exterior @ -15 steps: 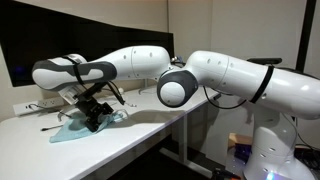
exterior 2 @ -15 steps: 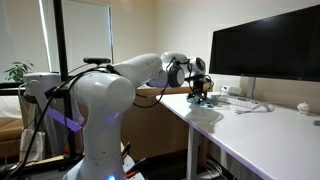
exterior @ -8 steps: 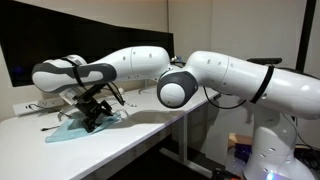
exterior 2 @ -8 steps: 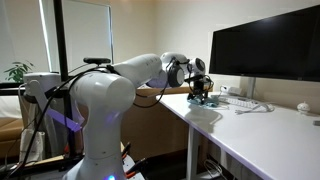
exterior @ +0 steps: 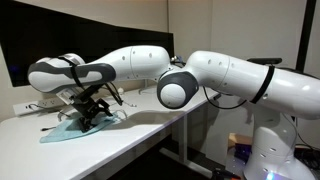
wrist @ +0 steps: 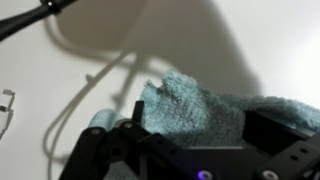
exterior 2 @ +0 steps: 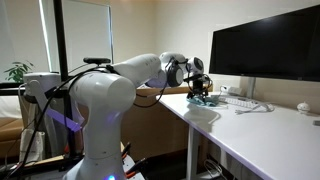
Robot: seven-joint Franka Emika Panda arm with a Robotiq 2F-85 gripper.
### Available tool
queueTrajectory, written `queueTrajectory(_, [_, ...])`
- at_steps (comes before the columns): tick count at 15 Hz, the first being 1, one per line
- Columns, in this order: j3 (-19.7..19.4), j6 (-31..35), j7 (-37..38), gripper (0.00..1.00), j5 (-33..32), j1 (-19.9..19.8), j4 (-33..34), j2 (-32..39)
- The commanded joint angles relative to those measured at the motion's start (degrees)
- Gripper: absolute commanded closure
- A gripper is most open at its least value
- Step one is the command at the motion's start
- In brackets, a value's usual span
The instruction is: Wipe the desk with the white towel
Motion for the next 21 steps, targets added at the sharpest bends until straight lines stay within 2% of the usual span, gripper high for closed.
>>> queueTrajectory(1, [-1.0, 1.4, 1.2, 0.0, -2.0, 1.3, 0.1, -1.3])
queueTrajectory(3, [-2.0, 2.5, 1.5, 0.0, -2.5, 2.2, -1.8, -3.3])
queueTrajectory(4, [-2.0, 1.6, 1.2, 0.0, -3.4, 2.2, 0.7, -2.4])
queueTrajectory(9, [-3.0, 1.5, 1.2, 0.0, -5.1, 3.2, 0.8, -4.2])
queueTrajectory(10, [-3.5, 2.5, 1.3, 0.0, -4.7, 3.5, -1.8, -6.0])
queueTrajectory(16, [-4.1, 2.5, 1.4, 0.0, -3.9, 3.2, -1.9, -8.4])
queueTrajectory(17, [-3.4, 1.4, 1.3, 0.0, -4.7, 2.7, 0.8, -7.4])
queueTrajectory(21, [-3.4, 1.3, 1.6, 0.0, -4.6, 2.3, 0.8, -8.8])
